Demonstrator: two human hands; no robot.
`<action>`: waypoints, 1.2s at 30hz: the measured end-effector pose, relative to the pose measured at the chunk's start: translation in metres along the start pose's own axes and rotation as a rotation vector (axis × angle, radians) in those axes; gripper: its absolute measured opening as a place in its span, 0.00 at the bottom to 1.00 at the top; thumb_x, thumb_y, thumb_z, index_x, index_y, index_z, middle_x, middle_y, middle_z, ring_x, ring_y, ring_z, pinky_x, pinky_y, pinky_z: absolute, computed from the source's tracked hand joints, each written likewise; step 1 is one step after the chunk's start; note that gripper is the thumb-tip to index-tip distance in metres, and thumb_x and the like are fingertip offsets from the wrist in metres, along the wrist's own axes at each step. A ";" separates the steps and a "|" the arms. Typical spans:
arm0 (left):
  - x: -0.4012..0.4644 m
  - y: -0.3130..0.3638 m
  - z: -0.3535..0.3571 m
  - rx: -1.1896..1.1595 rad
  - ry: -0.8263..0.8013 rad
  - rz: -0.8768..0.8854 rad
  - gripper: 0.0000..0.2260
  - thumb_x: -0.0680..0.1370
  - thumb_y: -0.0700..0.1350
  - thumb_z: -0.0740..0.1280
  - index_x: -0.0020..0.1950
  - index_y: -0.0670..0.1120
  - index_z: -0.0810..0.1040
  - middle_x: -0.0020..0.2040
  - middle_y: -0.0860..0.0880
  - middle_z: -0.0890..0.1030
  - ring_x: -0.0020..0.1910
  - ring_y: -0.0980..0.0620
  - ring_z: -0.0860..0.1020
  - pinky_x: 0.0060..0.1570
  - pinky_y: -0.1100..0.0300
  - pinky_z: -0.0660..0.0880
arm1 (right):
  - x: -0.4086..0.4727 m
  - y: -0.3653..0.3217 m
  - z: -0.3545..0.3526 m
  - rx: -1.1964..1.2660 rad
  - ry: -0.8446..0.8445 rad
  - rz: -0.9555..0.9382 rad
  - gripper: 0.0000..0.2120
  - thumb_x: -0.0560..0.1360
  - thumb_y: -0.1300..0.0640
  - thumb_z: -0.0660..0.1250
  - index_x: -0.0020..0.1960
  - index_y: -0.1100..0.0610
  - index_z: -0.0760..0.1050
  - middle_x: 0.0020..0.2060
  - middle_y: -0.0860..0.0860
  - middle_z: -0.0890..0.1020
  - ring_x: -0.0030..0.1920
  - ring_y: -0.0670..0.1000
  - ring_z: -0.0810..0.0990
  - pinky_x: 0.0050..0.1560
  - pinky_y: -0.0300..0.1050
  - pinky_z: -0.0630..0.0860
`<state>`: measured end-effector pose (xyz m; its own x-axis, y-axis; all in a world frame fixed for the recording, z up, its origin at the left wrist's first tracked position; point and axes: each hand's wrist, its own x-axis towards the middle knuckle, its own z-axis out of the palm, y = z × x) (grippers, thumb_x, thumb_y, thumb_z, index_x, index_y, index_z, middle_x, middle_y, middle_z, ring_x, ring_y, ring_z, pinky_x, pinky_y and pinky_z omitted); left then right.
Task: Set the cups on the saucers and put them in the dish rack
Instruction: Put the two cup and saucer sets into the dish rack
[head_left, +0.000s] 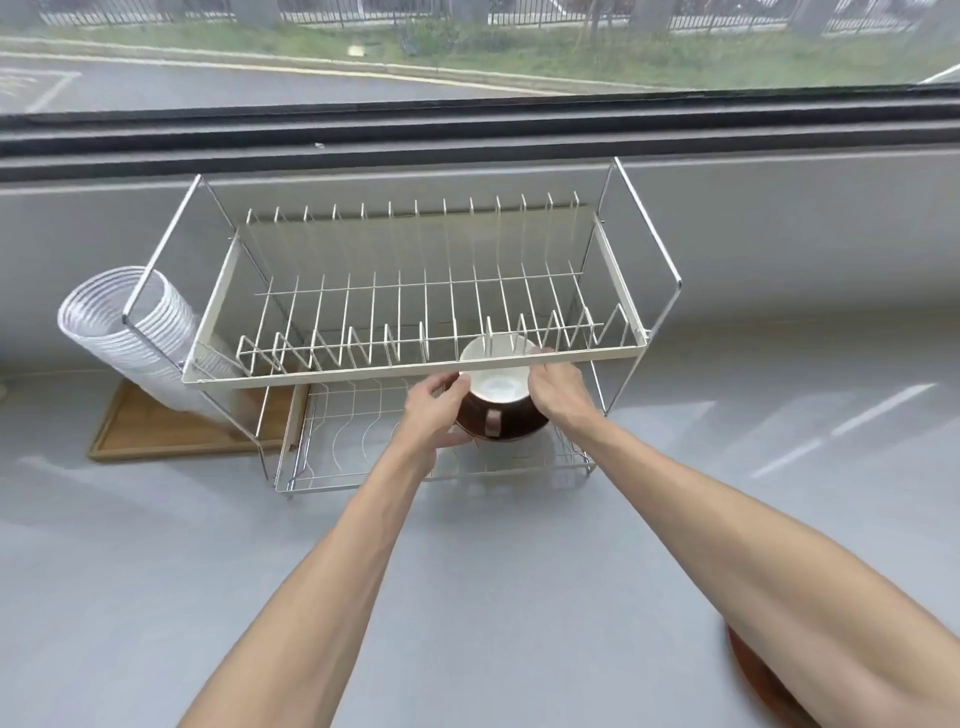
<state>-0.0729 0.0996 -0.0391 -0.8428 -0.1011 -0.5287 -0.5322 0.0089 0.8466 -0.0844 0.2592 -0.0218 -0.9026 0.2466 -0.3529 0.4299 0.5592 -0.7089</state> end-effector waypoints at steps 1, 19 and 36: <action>0.003 0.000 0.002 -0.004 0.001 -0.006 0.15 0.79 0.48 0.68 0.64 0.45 0.77 0.56 0.43 0.80 0.51 0.44 0.81 0.40 0.50 0.85 | 0.003 -0.001 -0.001 0.004 -0.002 0.000 0.19 0.84 0.64 0.49 0.68 0.67 0.72 0.66 0.68 0.76 0.67 0.68 0.73 0.68 0.57 0.69; 0.015 -0.004 0.021 -0.050 -0.026 -0.052 0.06 0.80 0.46 0.68 0.54 0.46 0.74 0.54 0.43 0.80 0.47 0.47 0.80 0.49 0.49 0.83 | 0.028 0.000 -0.002 -0.028 -0.028 -0.089 0.23 0.87 0.51 0.47 0.67 0.65 0.72 0.66 0.64 0.77 0.67 0.64 0.74 0.63 0.50 0.69; -0.044 0.006 0.009 0.440 -0.073 0.081 0.16 0.81 0.50 0.63 0.67 0.48 0.76 0.64 0.48 0.78 0.59 0.45 0.78 0.49 0.52 0.77 | -0.026 0.018 -0.009 -0.115 -0.060 -0.139 0.20 0.82 0.52 0.52 0.69 0.60 0.69 0.67 0.62 0.75 0.68 0.65 0.73 0.68 0.58 0.70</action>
<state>-0.0397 0.1135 -0.0116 -0.8781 -0.0121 -0.4783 -0.4349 0.4371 0.7873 -0.0534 0.2704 -0.0200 -0.9486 0.1155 -0.2946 0.2930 0.6722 -0.6800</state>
